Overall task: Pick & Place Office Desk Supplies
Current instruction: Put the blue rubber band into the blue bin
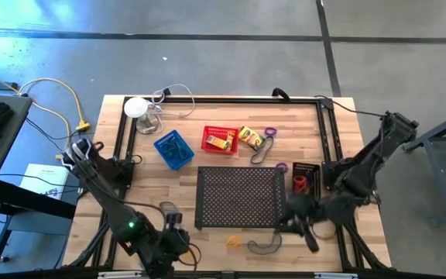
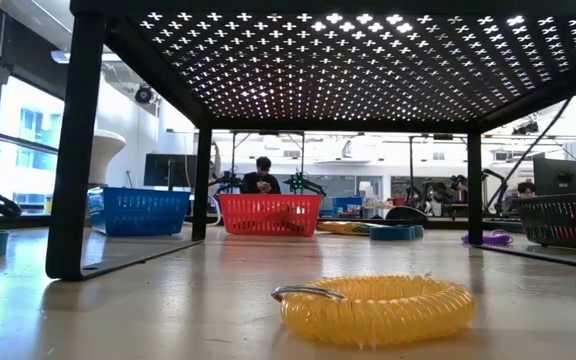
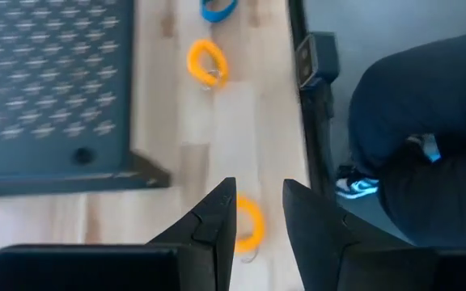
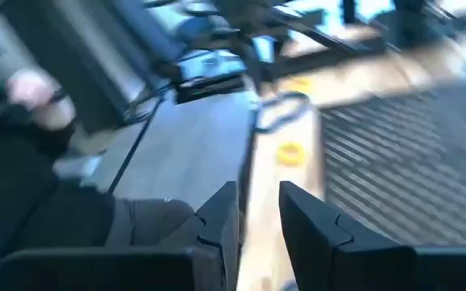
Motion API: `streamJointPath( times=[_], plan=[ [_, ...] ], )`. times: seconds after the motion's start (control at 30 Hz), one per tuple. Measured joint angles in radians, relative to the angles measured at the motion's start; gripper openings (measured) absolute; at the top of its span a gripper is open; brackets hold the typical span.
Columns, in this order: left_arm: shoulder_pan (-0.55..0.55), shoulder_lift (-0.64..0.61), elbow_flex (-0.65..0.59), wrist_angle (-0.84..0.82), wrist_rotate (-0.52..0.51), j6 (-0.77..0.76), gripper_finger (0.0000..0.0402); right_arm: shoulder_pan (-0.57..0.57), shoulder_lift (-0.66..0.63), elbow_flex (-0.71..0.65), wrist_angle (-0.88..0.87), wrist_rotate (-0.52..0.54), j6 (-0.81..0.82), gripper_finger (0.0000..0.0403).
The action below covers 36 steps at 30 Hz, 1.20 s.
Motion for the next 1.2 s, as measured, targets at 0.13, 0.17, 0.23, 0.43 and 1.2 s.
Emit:
streamJointPath(
  times=[0.13, 0.17, 0.23, 0.43, 1.2],
  plan=[
    [-0.014, 0.053, 0.000, 0.074, 0.000, 0.000, 0.0098, 0.028, 0.102, 0.000, 0.179, -0.107, -0.223, 0.0078],
    [-0.019, 0.065, 0.000, 0.088, 0.001, 0.000, 0.0098, 0.032, 0.133, 0.000, 0.223, -0.108, -0.288, 0.0078],
    [-0.027, 0.084, 0.000, 0.127, 0.004, 0.000, 0.0098, 0.036, 0.198, 0.000, 0.306, -0.052, -0.406, 0.0078],
    [-0.057, 0.120, 0.000, 0.229, 0.008, -0.022, 0.0098, 0.069, 0.360, 0.172, 0.204, 0.141, -0.590, 0.0078],
    [-0.125, 0.268, -0.001, 0.557, -0.076, -0.050, 0.0098, 0.156, 0.810, 0.698, -0.638, -0.161, 0.358, 0.0078]
  ],
)
